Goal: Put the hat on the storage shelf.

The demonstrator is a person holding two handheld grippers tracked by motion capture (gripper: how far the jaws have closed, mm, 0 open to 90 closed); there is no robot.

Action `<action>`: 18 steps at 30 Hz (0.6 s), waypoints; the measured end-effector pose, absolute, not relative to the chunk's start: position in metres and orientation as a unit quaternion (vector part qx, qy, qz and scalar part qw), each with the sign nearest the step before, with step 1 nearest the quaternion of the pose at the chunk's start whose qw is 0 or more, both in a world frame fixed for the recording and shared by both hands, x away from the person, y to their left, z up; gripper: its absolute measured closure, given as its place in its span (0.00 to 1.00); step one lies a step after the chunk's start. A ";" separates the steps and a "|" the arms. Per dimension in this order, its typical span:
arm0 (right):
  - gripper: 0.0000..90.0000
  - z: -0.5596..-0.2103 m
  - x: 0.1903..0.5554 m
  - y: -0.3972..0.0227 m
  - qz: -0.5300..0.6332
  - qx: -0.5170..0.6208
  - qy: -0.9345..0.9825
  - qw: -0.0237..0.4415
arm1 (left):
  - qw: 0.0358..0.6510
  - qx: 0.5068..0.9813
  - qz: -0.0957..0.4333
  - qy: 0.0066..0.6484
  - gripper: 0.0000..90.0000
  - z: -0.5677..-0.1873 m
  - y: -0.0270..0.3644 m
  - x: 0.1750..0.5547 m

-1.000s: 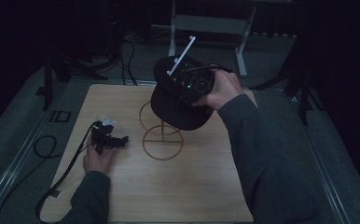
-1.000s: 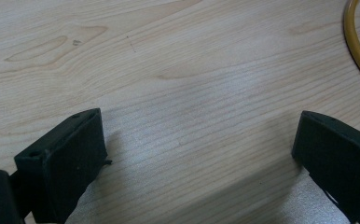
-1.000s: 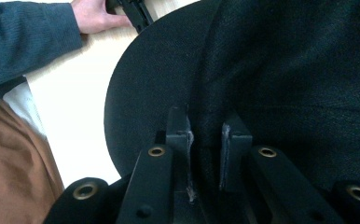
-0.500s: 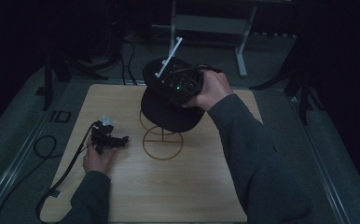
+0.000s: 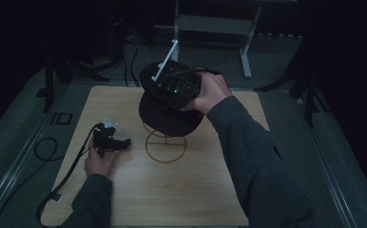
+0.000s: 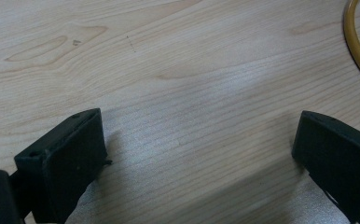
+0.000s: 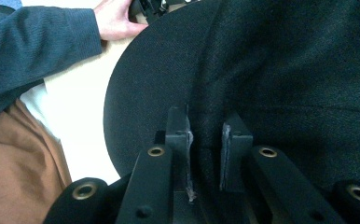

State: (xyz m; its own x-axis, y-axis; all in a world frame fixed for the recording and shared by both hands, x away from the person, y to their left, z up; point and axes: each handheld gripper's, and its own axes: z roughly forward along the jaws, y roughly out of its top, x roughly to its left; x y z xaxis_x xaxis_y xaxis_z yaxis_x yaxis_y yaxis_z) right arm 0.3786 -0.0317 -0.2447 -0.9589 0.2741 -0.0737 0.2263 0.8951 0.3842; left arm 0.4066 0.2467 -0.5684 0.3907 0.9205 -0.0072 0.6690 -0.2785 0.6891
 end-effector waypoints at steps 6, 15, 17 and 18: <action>0.86 -0.247 0.379 -0.030 0.186 0.128 0.972 0.060 | 0.311 0.774 0.202 0.513 0.03 -0.568 0.247 0.407; 0.86 -0.251 0.378 -0.024 0.182 0.121 0.974 0.052 | 0.312 0.773 0.202 0.514 0.03 -0.568 0.247 0.407; 0.86 -0.253 0.378 -0.022 0.179 0.120 0.975 0.051 | 0.312 0.773 0.202 0.514 0.03 -0.568 0.247 0.407; 0.86 -0.254 0.378 -0.022 0.179 0.119 0.975 0.050 | 0.311 0.774 0.202 0.514 0.03 -0.568 0.247 0.407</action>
